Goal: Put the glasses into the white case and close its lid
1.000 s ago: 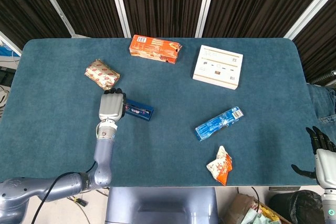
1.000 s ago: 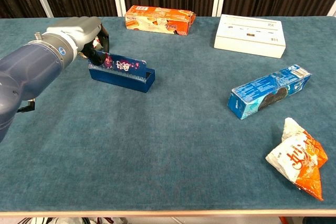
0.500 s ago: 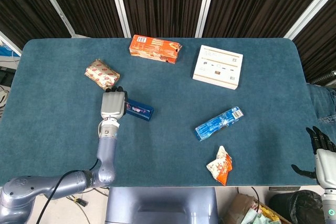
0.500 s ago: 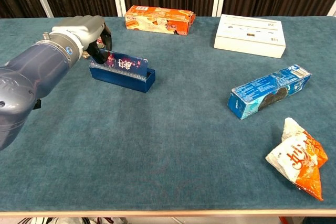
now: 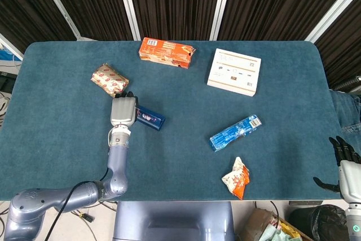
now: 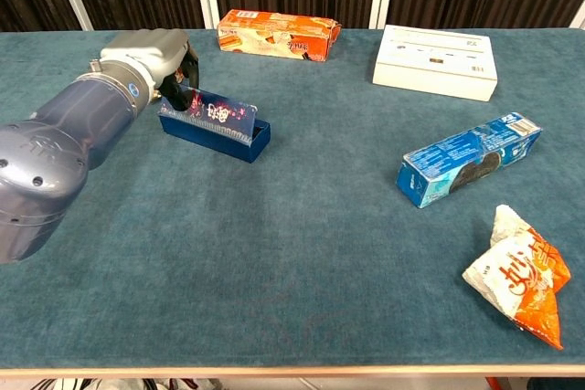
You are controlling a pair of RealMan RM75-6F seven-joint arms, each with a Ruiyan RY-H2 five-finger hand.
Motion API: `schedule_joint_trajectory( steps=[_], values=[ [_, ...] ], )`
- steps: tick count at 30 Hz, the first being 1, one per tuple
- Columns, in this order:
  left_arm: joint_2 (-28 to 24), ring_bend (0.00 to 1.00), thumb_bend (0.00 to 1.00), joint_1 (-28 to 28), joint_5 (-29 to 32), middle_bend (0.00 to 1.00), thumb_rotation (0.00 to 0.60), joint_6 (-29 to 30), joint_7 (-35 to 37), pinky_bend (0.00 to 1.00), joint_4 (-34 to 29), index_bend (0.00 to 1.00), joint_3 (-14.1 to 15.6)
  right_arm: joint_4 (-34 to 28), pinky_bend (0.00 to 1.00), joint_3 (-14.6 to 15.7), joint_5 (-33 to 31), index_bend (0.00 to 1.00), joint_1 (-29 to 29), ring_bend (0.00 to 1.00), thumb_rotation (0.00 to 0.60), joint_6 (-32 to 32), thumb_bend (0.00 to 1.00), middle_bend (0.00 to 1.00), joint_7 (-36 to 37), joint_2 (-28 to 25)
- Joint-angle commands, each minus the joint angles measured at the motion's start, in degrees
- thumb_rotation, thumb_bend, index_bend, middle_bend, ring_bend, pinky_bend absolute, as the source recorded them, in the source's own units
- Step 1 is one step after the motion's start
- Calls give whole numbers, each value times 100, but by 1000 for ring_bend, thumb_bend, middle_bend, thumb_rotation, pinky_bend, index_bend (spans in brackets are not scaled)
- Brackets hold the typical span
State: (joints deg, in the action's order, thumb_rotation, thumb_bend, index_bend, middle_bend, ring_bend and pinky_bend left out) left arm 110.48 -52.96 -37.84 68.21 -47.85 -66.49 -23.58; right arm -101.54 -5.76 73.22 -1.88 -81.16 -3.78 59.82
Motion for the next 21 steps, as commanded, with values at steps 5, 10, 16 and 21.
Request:
schedule_joint_trajectory(
  steps=[5,10,16,21],
  values=[
    [65,178,495,-25,-25,276,600,-27,55,233,99,590,1,-3,161,1,-1,72,0,92,600,4,202,27,5,-4],
    [131,178,495,-59,-22,276,600,-81,91,233,248,589,-19,-4,161,2,-4,72,-1,92,600,6,203,31,0,-2],
    [250,178,495,-157,-74,276,600,-157,194,233,468,589,-84,-3,161,-1,-11,72,0,92,600,-1,203,34,-10,5],
    [335,178,495,-202,-87,276,600,-176,229,233,602,589,-121,2,161,1,-8,73,-1,92,600,-2,203,34,-14,11]
  ],
)
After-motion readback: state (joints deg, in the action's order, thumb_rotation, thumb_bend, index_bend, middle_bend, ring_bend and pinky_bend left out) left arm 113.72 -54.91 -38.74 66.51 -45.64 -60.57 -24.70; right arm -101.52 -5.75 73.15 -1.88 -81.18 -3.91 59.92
